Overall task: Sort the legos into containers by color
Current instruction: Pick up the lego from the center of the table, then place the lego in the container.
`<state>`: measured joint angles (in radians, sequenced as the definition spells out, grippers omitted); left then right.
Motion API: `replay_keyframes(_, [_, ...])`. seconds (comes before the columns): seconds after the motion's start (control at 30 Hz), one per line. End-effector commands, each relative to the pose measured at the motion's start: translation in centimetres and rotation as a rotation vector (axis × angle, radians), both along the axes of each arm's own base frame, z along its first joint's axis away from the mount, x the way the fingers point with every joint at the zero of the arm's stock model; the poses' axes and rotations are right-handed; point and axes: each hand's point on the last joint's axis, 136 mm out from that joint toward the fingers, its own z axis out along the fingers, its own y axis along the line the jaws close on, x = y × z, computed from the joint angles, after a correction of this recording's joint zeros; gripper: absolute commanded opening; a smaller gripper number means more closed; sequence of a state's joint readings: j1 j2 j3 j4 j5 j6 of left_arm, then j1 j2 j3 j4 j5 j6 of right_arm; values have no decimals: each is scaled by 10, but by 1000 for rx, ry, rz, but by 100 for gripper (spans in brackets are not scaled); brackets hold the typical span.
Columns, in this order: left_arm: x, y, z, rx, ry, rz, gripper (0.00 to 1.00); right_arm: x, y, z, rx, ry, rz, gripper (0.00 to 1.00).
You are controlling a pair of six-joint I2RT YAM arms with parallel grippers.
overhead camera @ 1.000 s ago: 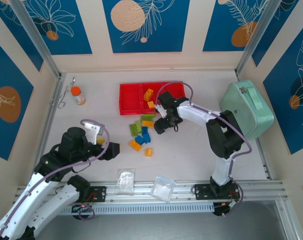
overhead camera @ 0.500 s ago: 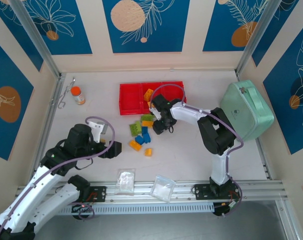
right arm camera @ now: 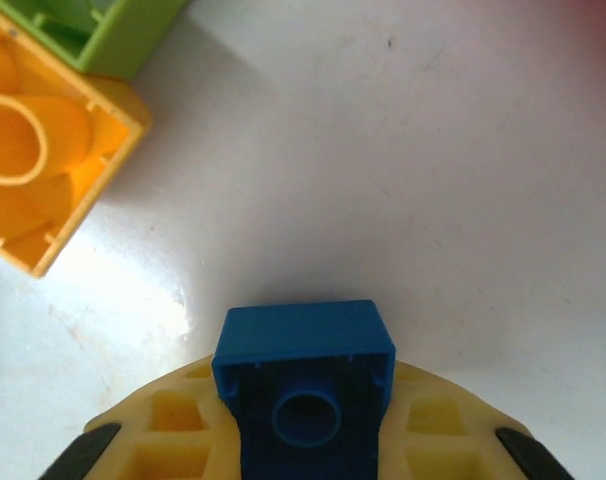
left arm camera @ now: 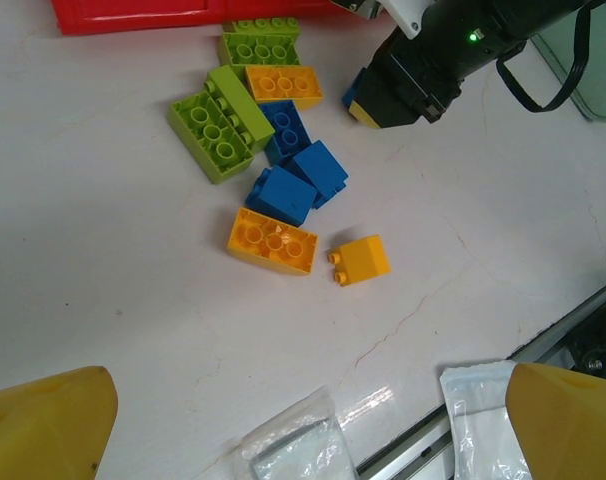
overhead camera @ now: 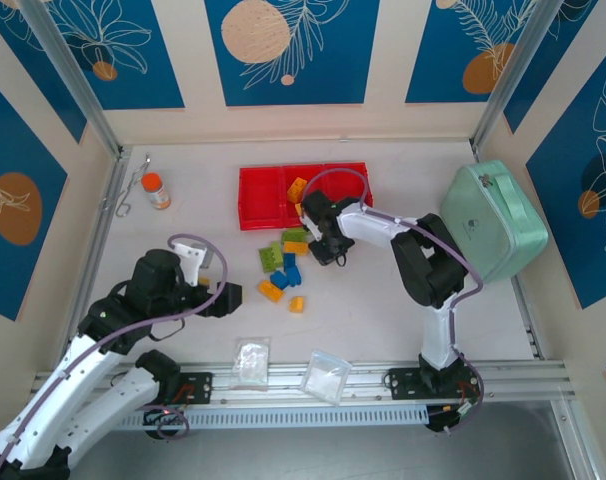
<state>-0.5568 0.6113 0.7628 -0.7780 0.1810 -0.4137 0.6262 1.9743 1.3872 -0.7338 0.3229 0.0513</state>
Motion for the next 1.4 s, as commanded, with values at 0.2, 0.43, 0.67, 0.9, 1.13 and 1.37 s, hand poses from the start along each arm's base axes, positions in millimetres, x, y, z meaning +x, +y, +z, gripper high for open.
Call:
replay_keyframes(0.2, [-5, -6, 13, -55, -51, -38, 99, 64, -18, 135, 401, -205, -273, 12])
replay_keyframes(0.43, [-6, -7, 13, -59, -50, -51, 99, 139, -32, 148, 489, -193, -401, 11])
replay_keyframes(0.67, [-10, -13, 14, -87, -47, -83, 99, 183, -34, 130, 485, -154, -414, 13])
replay_keyframes(0.9, [-9, -17, 7, -82, -21, -95, 99, 186, -42, 108, 455, -110, -408, 26])
replay_keyframes(1.13, [-7, -17, 4, -68, -7, -89, 99, 179, -47, 120, 434, -118, -401, 50])
replay_keyframes(1.37, [-7, -16, 3, -65, -3, -86, 99, 156, -45, 152, 445, -125, -410, 68])
